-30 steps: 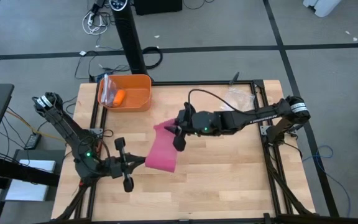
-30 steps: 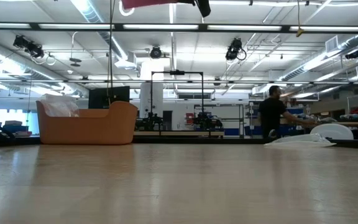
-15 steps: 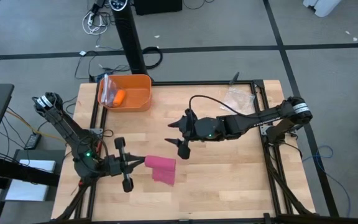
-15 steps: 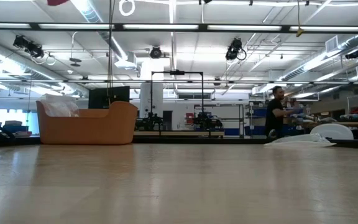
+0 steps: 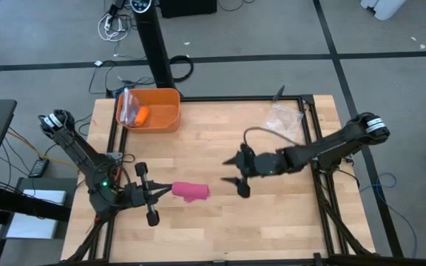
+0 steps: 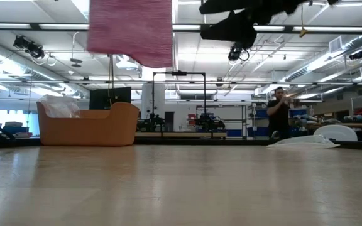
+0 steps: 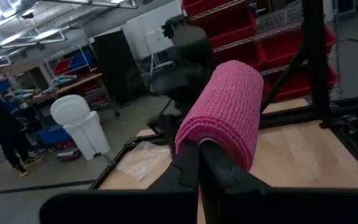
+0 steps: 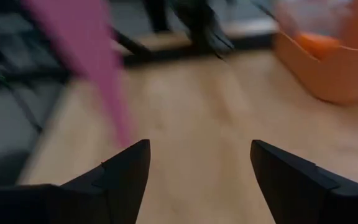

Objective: Roll bandage
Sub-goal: Roll the pink bandage

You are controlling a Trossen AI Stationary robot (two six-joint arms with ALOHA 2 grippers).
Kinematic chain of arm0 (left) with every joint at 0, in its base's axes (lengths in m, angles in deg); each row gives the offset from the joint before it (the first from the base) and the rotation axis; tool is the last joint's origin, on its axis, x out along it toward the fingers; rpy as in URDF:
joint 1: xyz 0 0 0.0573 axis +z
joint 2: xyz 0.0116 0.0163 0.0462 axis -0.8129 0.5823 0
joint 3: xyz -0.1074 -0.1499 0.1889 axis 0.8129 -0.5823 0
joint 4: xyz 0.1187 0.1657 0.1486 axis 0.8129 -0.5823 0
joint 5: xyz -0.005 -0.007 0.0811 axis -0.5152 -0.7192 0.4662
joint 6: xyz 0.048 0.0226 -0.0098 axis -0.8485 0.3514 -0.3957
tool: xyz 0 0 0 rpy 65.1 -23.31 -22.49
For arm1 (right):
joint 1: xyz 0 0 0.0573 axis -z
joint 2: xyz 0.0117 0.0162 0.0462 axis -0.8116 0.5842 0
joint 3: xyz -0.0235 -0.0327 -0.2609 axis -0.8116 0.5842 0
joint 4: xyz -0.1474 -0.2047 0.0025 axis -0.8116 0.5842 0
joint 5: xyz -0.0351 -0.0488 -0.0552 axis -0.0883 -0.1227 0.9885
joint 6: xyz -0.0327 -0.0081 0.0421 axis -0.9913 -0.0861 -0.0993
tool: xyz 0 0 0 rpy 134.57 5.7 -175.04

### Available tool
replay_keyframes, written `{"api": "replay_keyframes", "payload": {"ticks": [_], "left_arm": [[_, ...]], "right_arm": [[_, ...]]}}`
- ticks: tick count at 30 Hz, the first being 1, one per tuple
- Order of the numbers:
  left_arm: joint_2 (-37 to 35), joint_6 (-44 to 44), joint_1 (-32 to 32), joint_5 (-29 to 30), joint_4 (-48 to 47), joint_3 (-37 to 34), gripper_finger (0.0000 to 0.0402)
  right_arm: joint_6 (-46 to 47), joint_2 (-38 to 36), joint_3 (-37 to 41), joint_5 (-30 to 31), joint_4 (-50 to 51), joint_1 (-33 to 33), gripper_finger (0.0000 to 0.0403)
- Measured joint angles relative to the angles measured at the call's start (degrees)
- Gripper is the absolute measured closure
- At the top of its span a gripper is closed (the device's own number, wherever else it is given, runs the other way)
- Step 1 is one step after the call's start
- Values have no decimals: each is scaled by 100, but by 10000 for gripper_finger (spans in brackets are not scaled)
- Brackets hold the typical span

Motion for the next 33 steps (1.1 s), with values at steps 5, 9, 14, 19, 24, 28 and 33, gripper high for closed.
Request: {"api": "replay_keyframes", "payload": {"ticks": [5,9,14,19,24,28,33], "left_arm": [[-33,3,234,-355,108,0,401],[-33,2,484,-660,248,0,401],[-33,-25,712,-955,422,17,401],[-33,-32,836,-1028,503,17,401],[-33,-155,944,-1005,646,17,401],[-33,-345,1035,-1011,951,17,401],[-33,-567,1132,-1007,1605,17,401]], "right_arm": [[-157,798,1080,198,-3323,-480,128],[-235,1421,1068,399,-4097,-638,140],[-221,1889,700,583,-4370,-593,138],[-222,2105,430,540,-4448,-512,134],[75,2171,328,654,-4200,-508,185],[111,2167,328,938,-4208,-470,289],[-65,2165,321,931,-4321,-473,389]]}}
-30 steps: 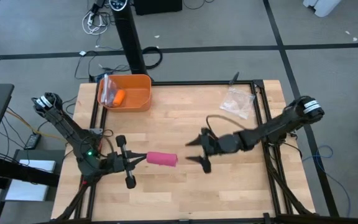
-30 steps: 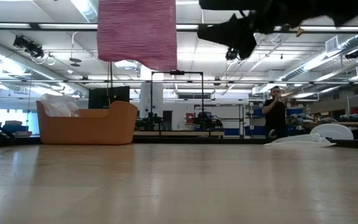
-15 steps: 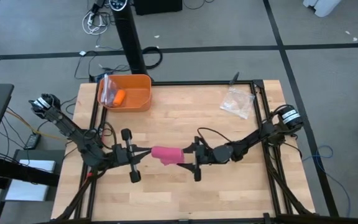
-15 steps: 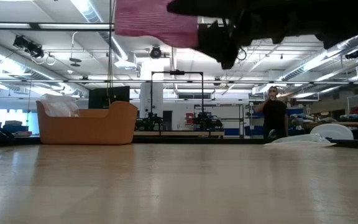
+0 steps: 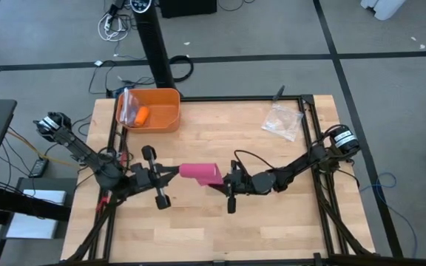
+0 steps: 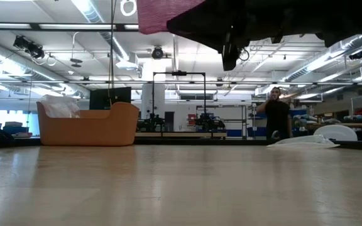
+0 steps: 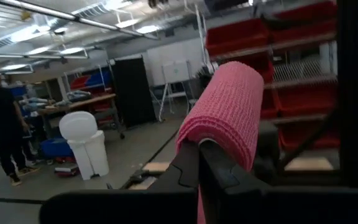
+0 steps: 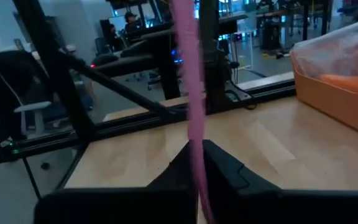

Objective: Roll bandage
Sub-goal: Roll the pink bandage

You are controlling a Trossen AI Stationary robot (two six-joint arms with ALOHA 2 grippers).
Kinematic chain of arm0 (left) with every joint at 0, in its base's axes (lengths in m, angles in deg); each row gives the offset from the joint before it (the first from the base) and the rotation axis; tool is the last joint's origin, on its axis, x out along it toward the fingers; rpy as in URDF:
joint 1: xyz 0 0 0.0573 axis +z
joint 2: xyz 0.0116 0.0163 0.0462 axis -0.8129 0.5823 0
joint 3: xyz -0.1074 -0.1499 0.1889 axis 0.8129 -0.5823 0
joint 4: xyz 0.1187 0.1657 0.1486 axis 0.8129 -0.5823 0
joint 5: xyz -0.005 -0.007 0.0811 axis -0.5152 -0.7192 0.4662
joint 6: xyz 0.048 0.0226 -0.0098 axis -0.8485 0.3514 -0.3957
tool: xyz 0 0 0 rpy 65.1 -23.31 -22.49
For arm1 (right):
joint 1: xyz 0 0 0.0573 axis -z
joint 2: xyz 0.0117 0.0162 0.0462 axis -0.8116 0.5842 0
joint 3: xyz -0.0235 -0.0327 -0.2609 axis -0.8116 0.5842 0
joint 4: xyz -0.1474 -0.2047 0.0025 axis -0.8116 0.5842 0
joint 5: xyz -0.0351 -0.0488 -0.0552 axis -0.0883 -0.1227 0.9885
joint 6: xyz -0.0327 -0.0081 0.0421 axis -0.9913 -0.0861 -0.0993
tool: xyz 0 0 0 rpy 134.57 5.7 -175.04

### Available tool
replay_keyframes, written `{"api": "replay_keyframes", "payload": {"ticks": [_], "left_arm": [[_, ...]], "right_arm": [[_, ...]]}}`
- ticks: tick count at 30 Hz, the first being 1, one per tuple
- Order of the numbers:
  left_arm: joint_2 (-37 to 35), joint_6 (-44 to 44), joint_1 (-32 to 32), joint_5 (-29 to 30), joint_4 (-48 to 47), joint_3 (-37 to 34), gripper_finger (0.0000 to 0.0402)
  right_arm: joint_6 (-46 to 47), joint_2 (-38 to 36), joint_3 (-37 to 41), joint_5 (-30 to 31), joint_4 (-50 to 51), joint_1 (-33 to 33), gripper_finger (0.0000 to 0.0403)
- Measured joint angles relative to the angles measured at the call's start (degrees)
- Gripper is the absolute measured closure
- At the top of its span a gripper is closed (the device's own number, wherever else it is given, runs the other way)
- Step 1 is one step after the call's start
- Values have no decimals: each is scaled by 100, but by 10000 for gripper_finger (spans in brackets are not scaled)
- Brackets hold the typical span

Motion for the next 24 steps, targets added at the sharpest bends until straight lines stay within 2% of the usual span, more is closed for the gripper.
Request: {"api": "replay_keyframes", "payload": {"ticks": [7,13,21,24], "left_arm": [[0,-582,238,36,992,0,401],[0,-851,655,277,1080,-65,401],[0,-791,1038,821,1074,-760,401],[0,-468,1074,938,1061,-1115,401]], "right_arm": [[303,0,0,-274,16,-159,398],[436,0,-101,-282,-158,-402,400],[-67,-34,-719,-301,-128,-511,401],[-247,-100,-943,-297,89,-496,401]]}}
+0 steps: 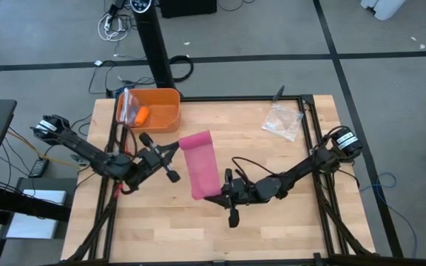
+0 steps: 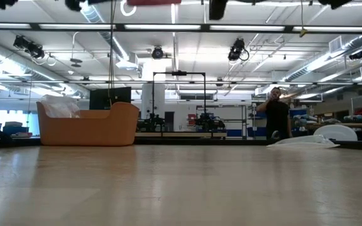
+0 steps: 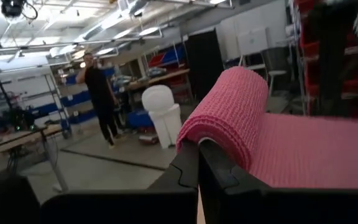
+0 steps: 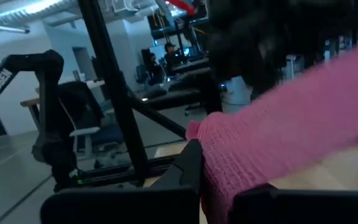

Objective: Roll bandage
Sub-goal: Roll the pink bandage

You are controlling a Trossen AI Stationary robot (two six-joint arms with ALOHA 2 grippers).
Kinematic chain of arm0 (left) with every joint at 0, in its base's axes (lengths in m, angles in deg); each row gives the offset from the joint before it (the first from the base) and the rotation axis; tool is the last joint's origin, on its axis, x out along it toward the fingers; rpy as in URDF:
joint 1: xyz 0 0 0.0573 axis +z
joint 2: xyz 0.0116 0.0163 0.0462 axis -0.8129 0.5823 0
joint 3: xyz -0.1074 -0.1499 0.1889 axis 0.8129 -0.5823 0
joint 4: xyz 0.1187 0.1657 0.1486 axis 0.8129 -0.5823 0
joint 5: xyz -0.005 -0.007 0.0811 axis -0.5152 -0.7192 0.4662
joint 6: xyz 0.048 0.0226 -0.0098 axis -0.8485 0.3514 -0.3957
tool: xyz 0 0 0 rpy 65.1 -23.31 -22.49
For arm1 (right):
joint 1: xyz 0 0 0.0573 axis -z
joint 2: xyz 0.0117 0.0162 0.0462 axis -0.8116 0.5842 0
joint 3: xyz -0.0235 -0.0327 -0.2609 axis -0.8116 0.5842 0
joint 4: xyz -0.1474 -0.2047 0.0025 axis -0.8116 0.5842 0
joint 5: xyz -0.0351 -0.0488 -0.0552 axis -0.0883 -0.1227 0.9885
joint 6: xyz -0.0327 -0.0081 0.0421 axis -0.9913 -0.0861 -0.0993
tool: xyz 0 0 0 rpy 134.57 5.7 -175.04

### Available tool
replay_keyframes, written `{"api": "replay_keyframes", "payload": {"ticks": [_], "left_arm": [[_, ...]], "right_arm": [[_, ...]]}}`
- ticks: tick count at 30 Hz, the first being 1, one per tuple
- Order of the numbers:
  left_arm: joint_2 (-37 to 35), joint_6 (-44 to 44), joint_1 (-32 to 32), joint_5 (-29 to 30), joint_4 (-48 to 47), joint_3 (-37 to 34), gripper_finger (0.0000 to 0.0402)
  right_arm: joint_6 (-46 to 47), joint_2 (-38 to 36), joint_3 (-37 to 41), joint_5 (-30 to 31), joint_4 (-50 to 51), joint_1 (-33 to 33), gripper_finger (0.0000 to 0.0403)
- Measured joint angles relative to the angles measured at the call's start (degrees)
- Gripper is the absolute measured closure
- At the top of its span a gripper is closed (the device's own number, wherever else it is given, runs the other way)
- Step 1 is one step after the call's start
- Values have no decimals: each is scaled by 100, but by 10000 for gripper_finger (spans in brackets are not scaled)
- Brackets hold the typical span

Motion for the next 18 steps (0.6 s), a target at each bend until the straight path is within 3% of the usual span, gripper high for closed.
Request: {"api": "replay_keyframes", "payload": {"ticks": [10,18], "left_arm": [[52,1461,-38,17,-53,-1054,401],[50,1615,-440,-52,-235,-1162,401]], "right_arm": [[-673,-20,-1098,2,1141,317,402],[-1075,-20,-2073,1,2348,898,402]]}}
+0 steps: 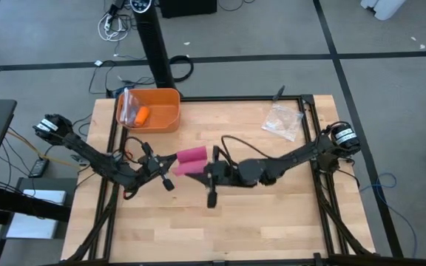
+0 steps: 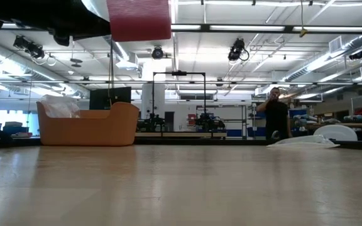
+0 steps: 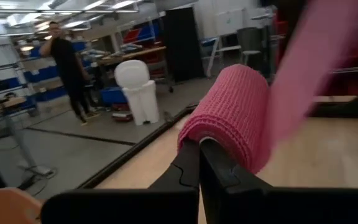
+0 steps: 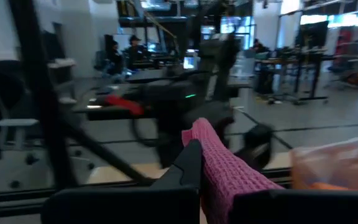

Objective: Roll bandage
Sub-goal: Roll the pink bandage

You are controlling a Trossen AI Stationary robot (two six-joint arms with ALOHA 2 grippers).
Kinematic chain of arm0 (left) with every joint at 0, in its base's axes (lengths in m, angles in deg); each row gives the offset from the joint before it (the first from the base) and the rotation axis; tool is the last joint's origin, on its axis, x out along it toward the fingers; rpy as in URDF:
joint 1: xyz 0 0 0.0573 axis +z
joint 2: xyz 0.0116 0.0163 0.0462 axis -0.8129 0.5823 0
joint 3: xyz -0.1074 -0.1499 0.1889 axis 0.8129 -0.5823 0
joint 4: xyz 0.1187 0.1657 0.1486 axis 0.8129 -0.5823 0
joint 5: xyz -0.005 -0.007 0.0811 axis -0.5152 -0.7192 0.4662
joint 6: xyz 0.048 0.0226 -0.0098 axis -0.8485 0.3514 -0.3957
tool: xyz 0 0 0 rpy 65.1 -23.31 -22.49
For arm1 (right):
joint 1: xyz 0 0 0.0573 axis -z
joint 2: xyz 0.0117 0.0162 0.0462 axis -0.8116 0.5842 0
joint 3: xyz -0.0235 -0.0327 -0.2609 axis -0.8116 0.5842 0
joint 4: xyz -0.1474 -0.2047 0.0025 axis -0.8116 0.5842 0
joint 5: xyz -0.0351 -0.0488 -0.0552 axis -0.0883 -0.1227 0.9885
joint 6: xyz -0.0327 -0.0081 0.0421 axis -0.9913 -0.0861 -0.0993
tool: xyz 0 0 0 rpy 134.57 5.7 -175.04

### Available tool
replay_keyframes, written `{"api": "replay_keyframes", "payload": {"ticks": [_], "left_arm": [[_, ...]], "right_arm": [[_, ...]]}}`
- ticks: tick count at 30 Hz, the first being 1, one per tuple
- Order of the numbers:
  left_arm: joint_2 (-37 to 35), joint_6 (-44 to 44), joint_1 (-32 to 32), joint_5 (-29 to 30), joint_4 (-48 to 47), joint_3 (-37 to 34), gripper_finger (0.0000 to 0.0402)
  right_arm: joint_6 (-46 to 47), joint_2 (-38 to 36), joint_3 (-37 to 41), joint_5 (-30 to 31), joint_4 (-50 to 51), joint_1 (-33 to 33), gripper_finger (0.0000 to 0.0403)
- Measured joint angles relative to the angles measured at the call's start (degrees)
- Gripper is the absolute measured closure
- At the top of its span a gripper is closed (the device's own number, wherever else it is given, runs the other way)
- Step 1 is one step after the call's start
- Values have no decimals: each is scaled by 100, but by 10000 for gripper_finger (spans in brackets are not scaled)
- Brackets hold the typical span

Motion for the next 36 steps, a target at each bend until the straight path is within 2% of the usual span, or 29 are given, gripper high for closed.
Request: {"api": "replay_keyframes", "payload": {"ticks": [6,10,19,23,28,32,36], "left_arm": [[0,-21,-348,-35,-26,0,401],[0,-185,-581,-29,-22,3,401],[0,-698,-971,106,-18,319,401],[0,-804,-1053,99,-26,392,401],[0,-800,-1107,64,-22,402,401],[1,-749,-1120,31,-20,402,401],[2,-713,-1185,29,95,404,401]], "right_arm": [[-47,0,-529,4,887,431,403],[-2,0,-549,7,1011,650,403],[1099,0,-551,-116,2187,1003,386],[1306,0,-551,-512,2468,1023,349],[1568,-2,-551,-845,2613,1023,275],[1524,-3,-551,-911,2631,1019,217],[1304,-136,-551,-911,2682,967,177]]}}
